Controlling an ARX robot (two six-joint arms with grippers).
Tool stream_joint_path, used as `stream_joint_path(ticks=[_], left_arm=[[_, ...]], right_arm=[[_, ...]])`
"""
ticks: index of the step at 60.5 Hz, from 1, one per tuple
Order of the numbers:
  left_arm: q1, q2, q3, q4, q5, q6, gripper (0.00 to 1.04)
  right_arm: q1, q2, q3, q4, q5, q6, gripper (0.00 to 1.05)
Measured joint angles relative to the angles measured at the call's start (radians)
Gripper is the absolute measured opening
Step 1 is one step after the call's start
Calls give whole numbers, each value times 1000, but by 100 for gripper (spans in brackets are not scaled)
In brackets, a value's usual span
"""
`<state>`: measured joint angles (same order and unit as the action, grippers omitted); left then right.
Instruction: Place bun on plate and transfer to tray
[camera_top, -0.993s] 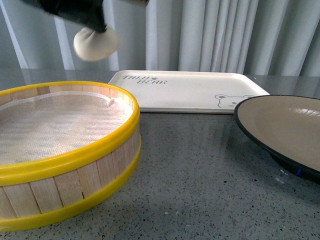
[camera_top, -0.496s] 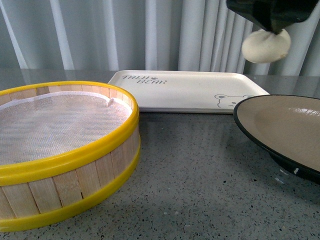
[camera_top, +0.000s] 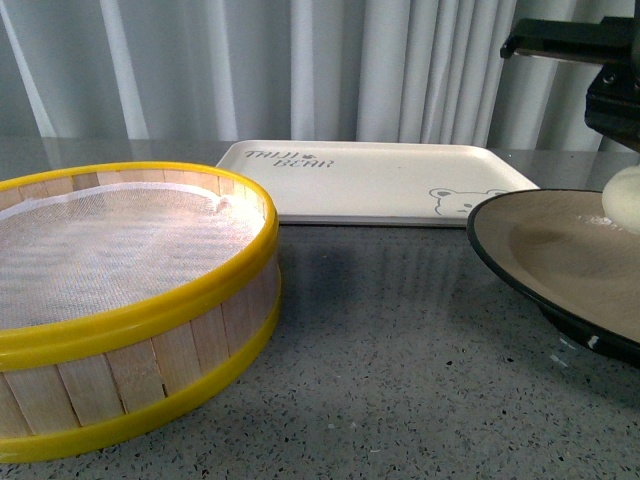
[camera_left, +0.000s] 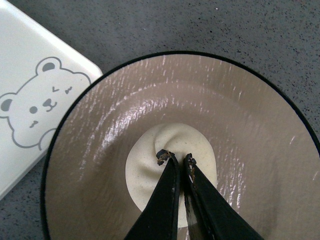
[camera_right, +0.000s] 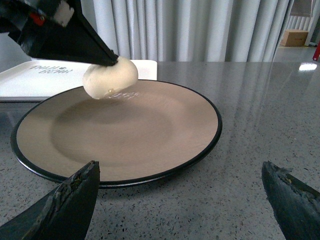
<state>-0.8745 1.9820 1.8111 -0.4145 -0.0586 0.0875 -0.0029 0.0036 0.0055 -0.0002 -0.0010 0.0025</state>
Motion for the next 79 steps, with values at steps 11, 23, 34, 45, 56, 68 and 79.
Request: stream_joint_path(ticks=[11, 23, 34, 45, 56, 68, 79], left_arm=[[-19, 22, -12, 12, -31, 3, 4], [-44, 62, -14, 34, -85, 21, 4], [-55, 68, -18, 28, -88, 45, 4], [-54, 68, -24, 28, -114, 75, 22], [-54, 68, -28, 30, -118, 72, 16], [-52, 67, -26, 30, -103, 59, 46], [-40, 48, -19, 33, -86, 13, 73]], right_arm=[[0, 0, 0, 0, 0, 0, 96], [0, 0, 0, 0, 0, 0, 96], [0, 0, 0, 0, 0, 0, 96], [0, 0, 0, 0, 0, 0, 96], [0, 0, 0, 0, 0, 0, 96], [0, 0, 0, 0, 0, 0, 96], [0, 0, 0, 0, 0, 0, 96]])
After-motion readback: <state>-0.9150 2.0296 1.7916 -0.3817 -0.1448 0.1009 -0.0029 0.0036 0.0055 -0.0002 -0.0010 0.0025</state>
